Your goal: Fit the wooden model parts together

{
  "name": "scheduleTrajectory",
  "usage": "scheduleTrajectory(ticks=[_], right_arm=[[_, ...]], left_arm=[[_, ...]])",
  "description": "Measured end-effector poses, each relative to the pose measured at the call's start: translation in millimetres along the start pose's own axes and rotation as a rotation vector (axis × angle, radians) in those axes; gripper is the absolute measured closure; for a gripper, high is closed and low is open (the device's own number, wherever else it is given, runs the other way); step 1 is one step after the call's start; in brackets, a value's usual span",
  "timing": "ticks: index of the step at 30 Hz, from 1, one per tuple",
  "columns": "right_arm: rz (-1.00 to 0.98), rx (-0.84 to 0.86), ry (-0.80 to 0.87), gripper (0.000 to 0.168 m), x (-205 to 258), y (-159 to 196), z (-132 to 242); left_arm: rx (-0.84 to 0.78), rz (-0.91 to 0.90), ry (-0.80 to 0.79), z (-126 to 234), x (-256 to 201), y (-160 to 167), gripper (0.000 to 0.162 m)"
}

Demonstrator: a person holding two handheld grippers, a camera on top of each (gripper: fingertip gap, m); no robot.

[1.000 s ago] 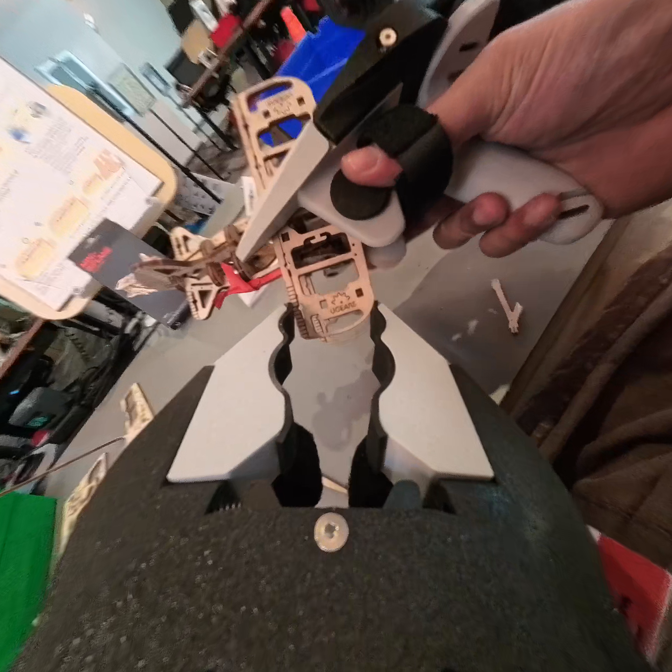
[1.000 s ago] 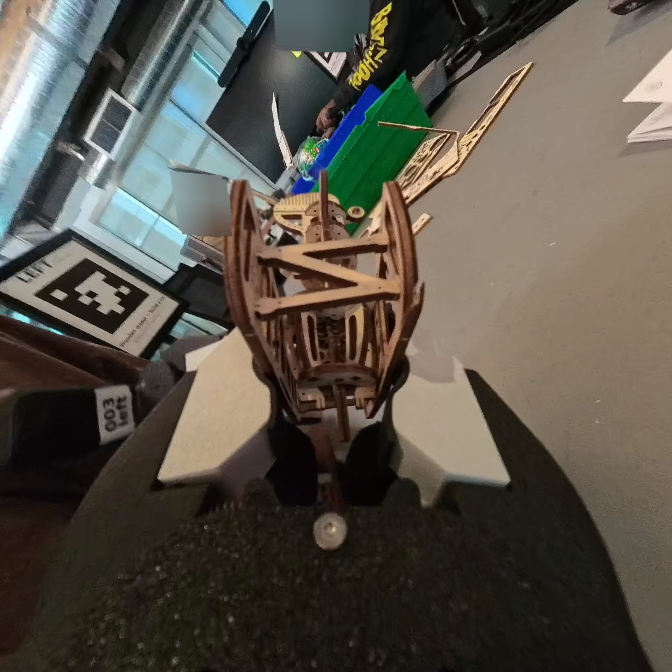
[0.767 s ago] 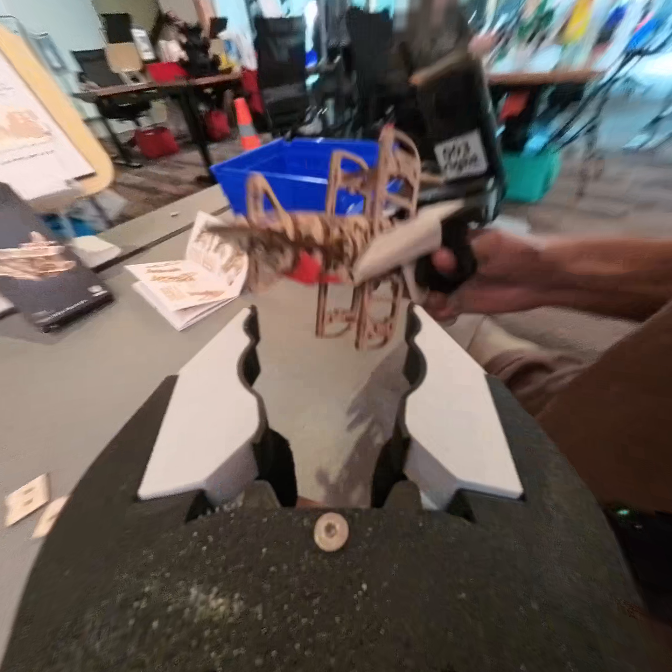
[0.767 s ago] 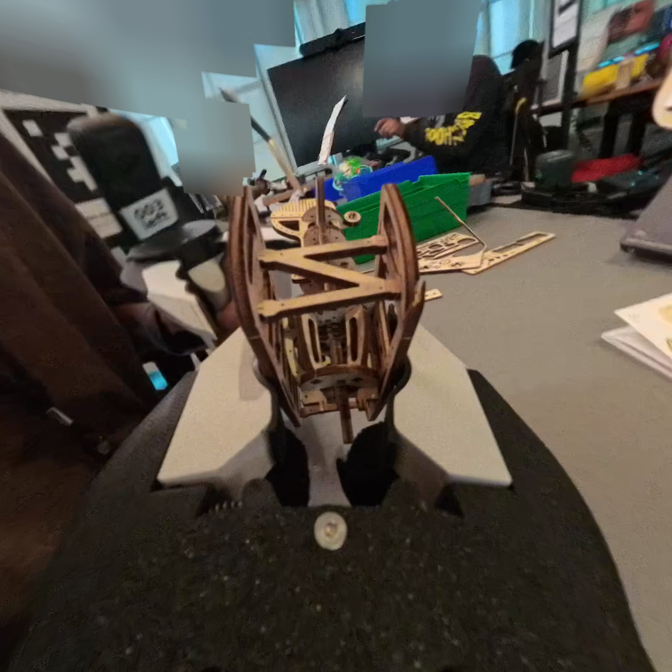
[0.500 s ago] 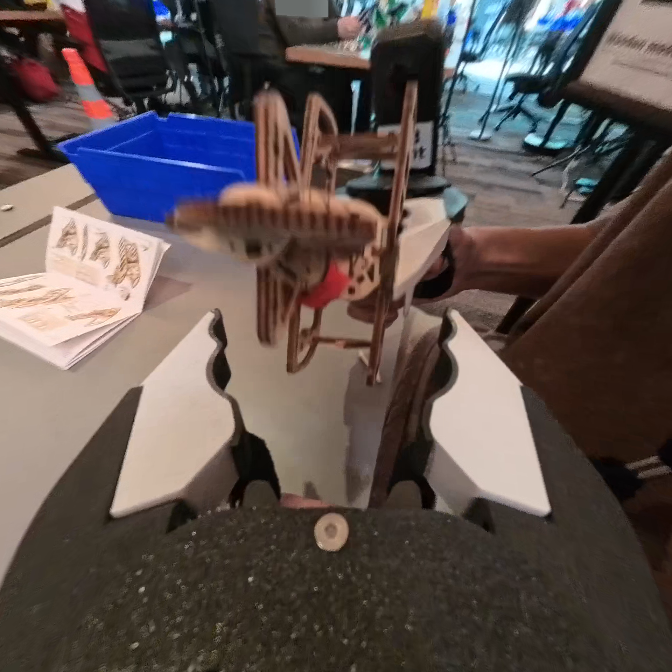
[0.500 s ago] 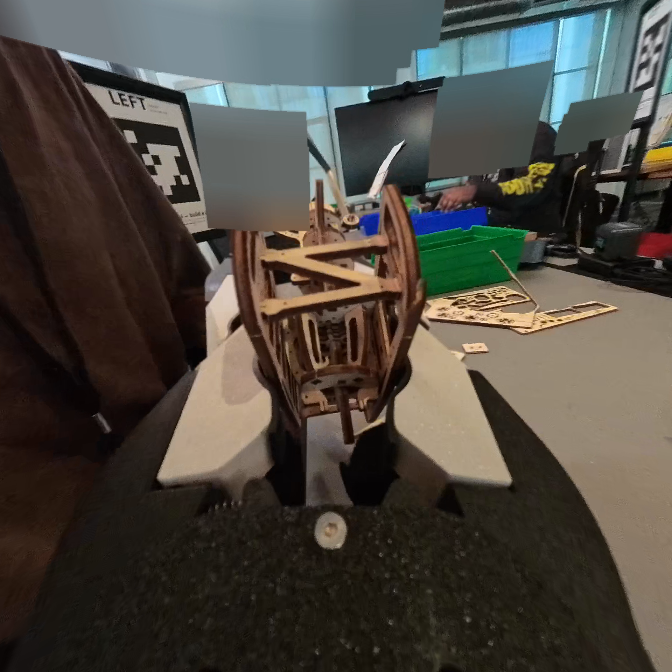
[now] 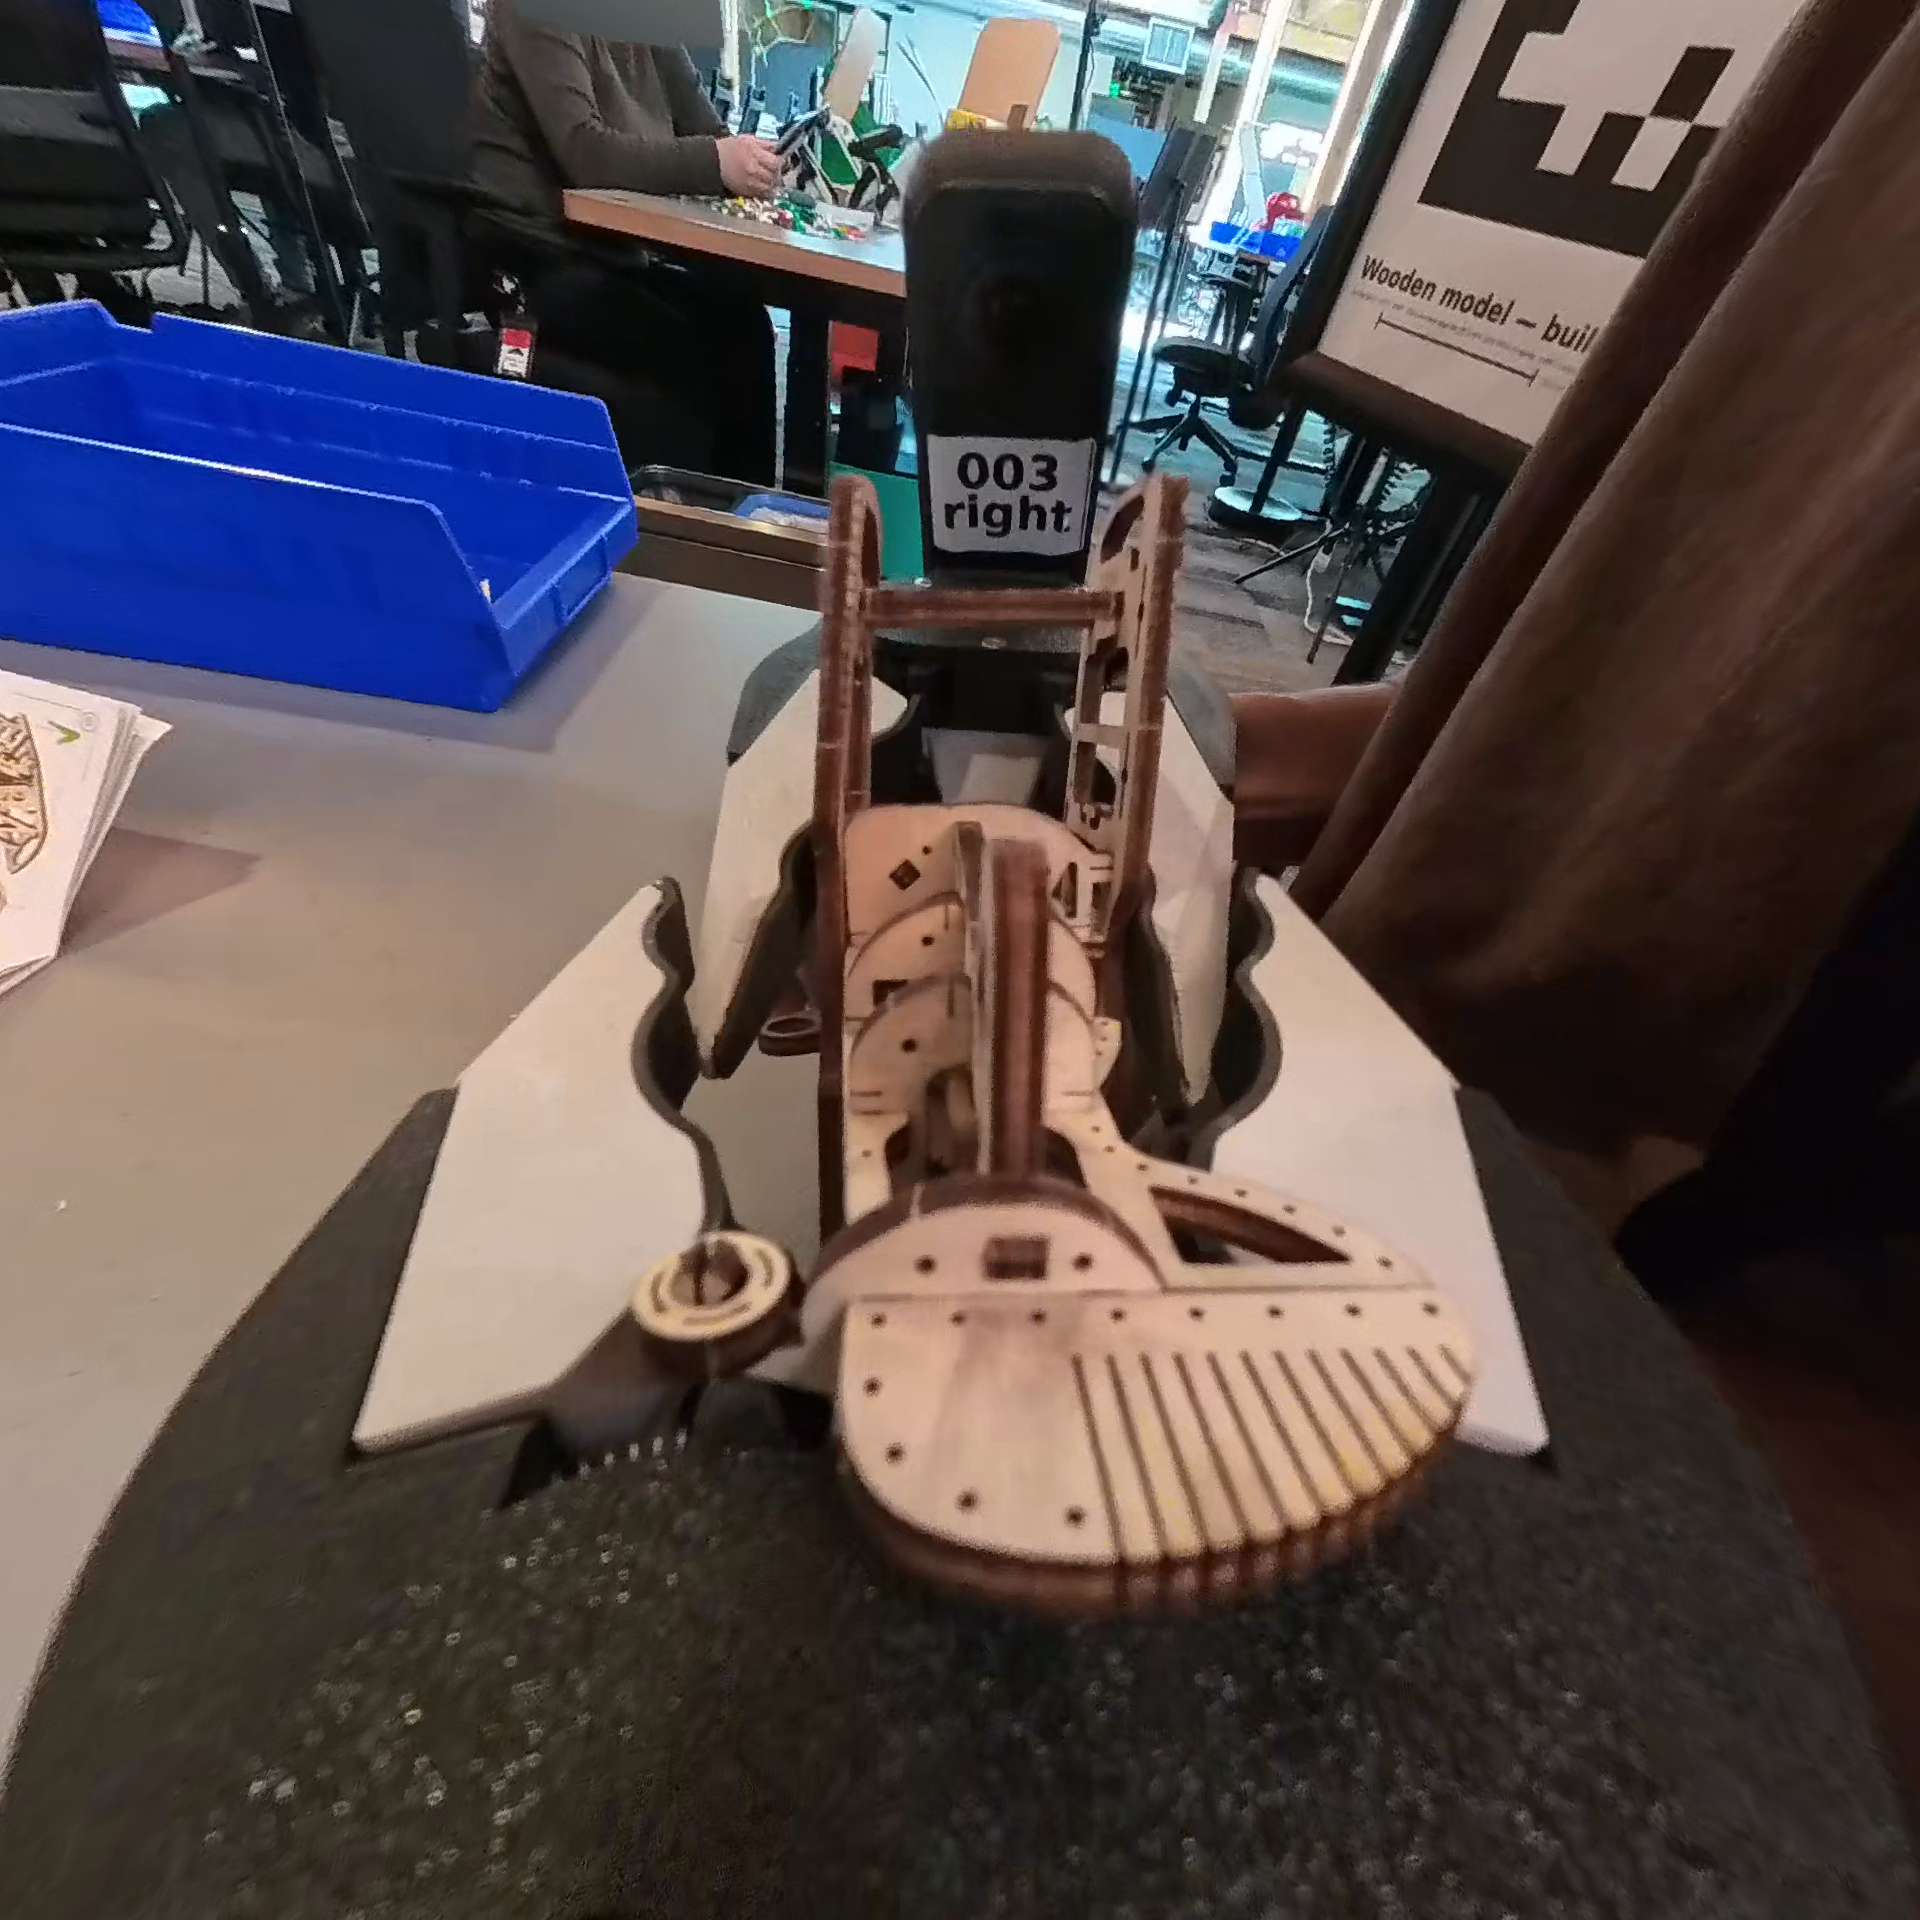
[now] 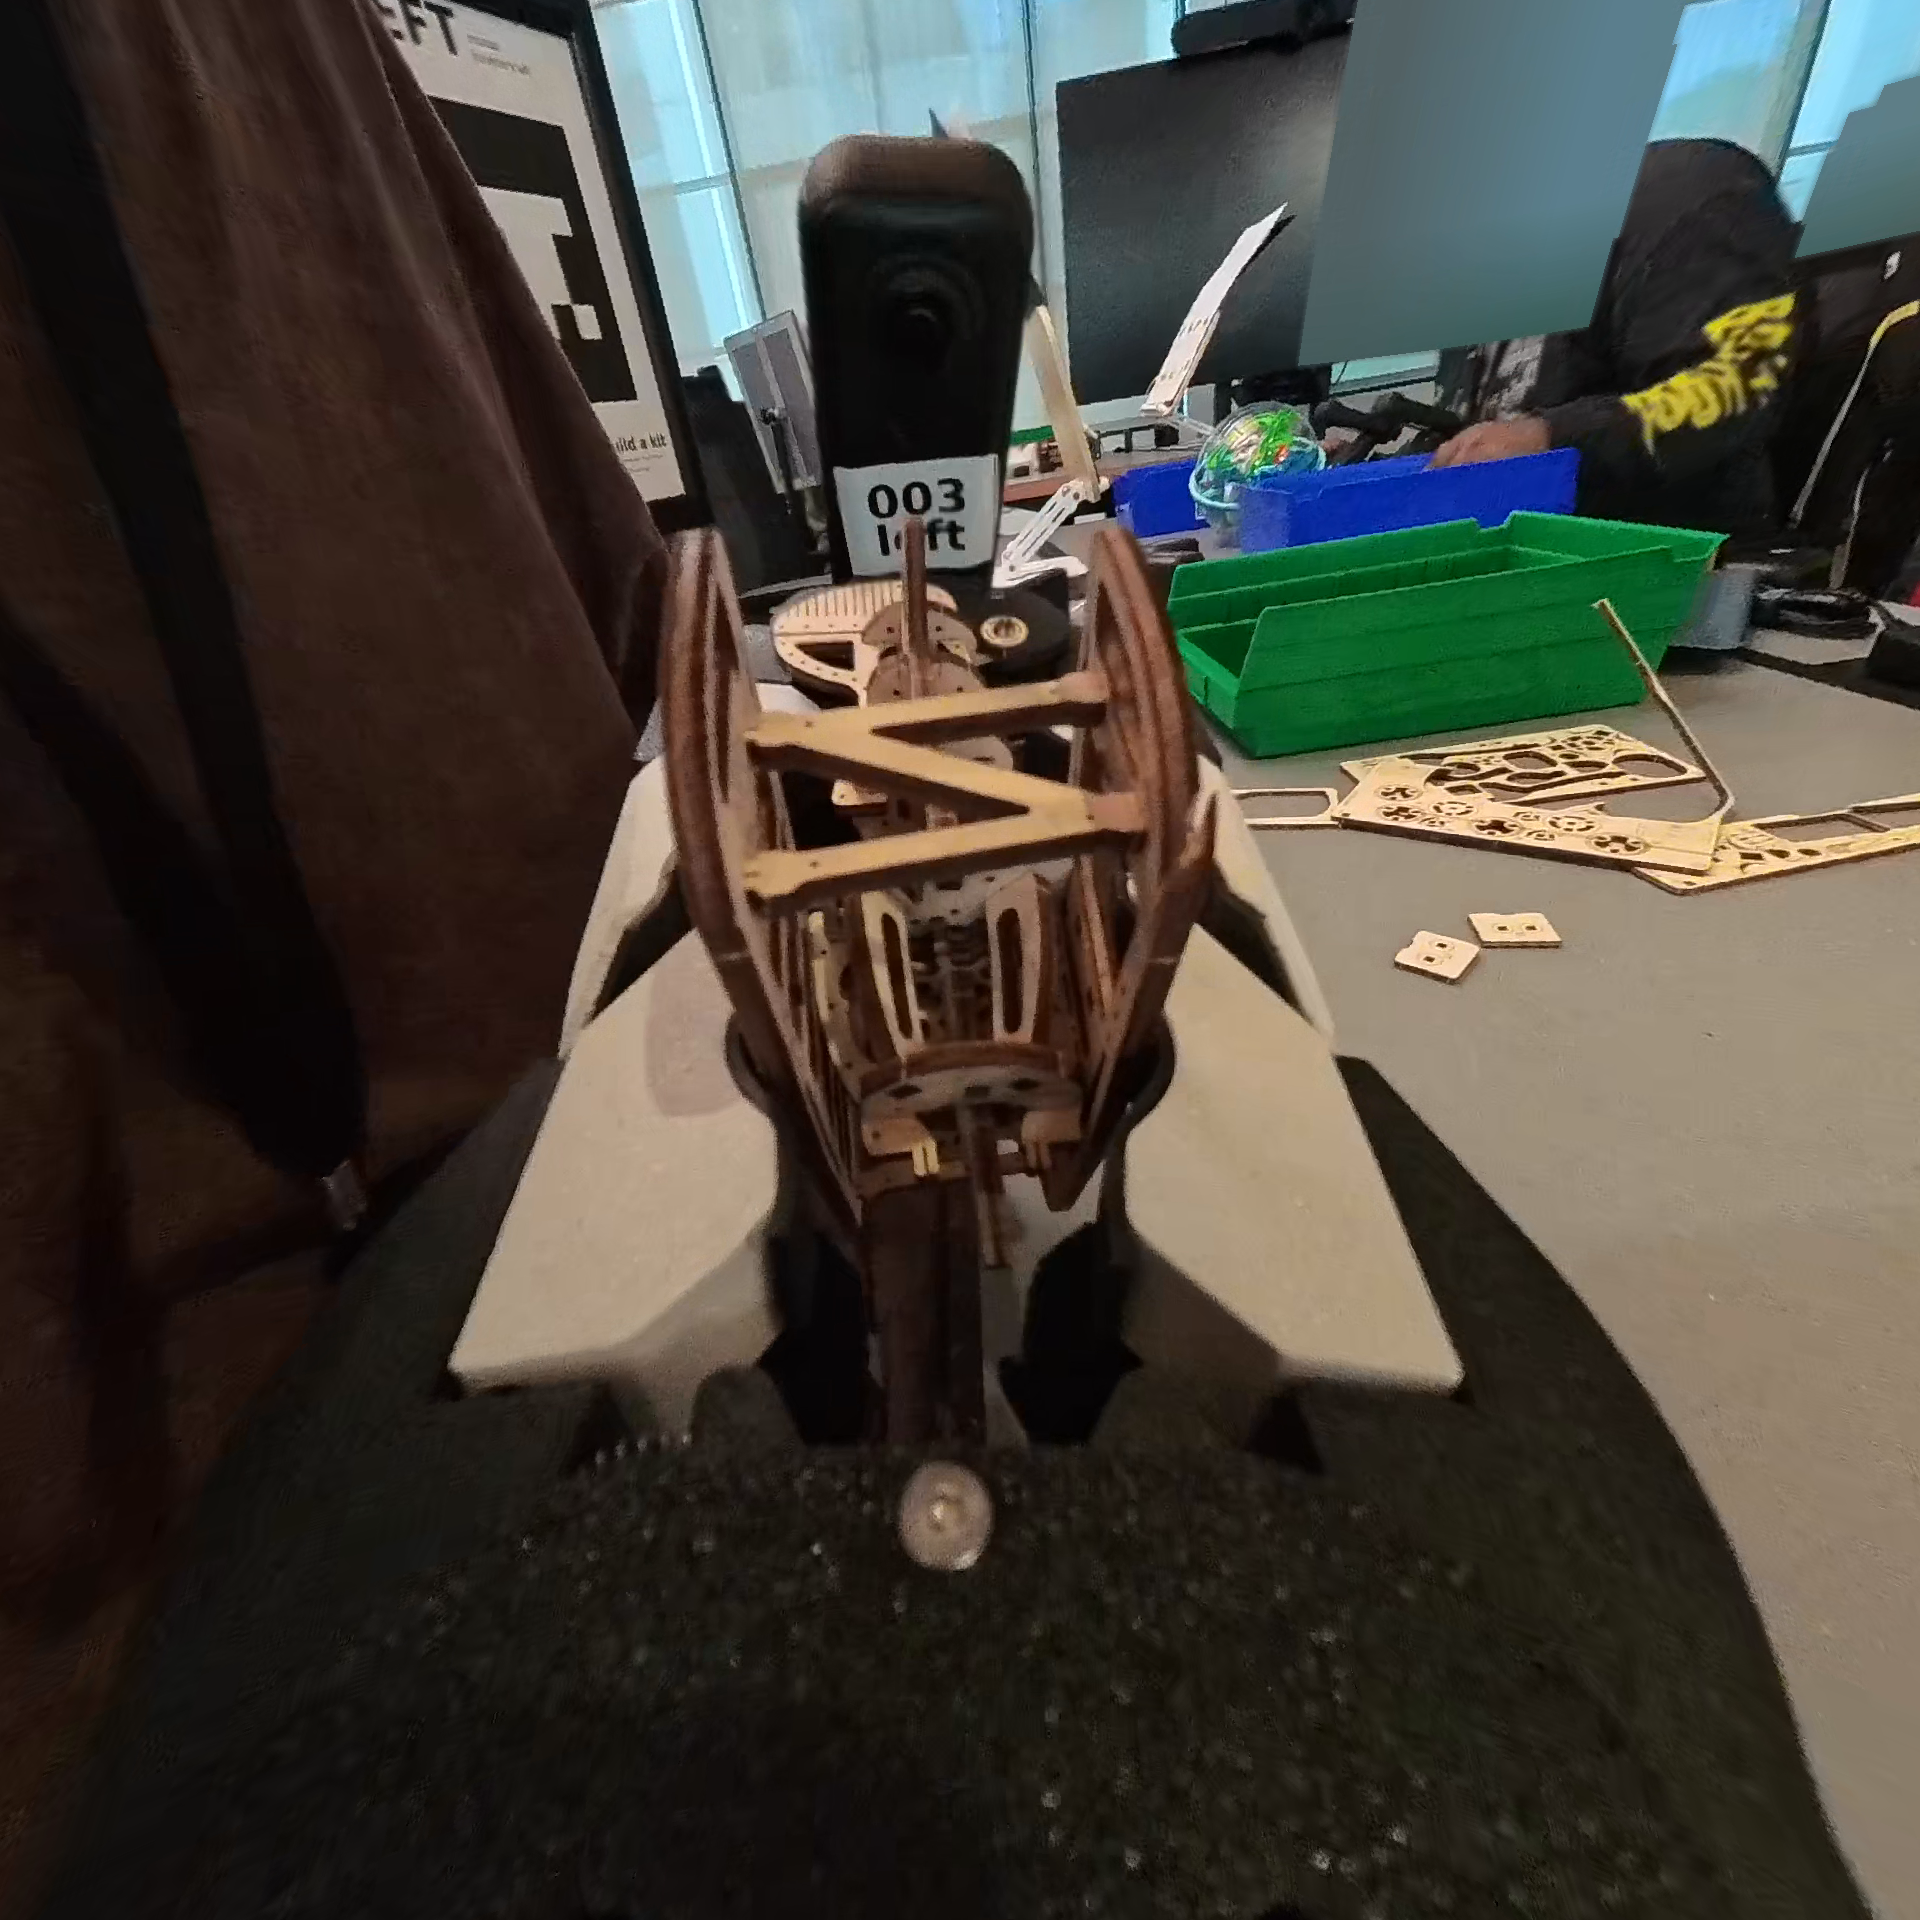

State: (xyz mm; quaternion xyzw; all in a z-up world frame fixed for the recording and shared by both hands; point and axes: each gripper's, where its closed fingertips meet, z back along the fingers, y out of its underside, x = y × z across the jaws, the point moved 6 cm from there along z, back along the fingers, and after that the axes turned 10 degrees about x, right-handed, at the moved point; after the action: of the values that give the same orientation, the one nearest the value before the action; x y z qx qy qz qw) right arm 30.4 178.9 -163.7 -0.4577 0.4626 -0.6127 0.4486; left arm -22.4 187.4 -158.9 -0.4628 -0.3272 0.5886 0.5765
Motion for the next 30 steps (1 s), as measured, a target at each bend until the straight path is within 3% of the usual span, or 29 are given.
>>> scheduleTrajectory(ticks=[14,19,23,27,28,30], right_arm=[[0.014,0.034,-0.007,0.113,-2.6,4.3,3.0],[-0.095,0.033,0.0,0.11,-10.0,2.2,0.2],[-0.172,-0.165,0.031,0.11,-19.7,-3.0,14.1],[-0.107,-0.211,0.099,0.11,-23.2,-3.6,18.7],[-0.103,-0.229,0.1,0.109,-22.6,-5.2,17.8],[-0.114,-0.232,0.069,0.109,-20.1,-6.6,15.4]], left_arm=[[0.055,-0.013,-0.003,-5.3,-1.5,3.0,0.07],[0.02,0.099,0.046,-3.6,7.5,0.8,0.064],[0.079,0.192,0.098,1.5,20.2,13.1,0.065],[0.131,0.152,0.12,1.1,17.5,19.6,0.091],[0.154,0.126,0.098,-2.1,16.5,20.4,0.091],[0.209,0.059,0.039,-6.2,16.6,24.1,0.113]])
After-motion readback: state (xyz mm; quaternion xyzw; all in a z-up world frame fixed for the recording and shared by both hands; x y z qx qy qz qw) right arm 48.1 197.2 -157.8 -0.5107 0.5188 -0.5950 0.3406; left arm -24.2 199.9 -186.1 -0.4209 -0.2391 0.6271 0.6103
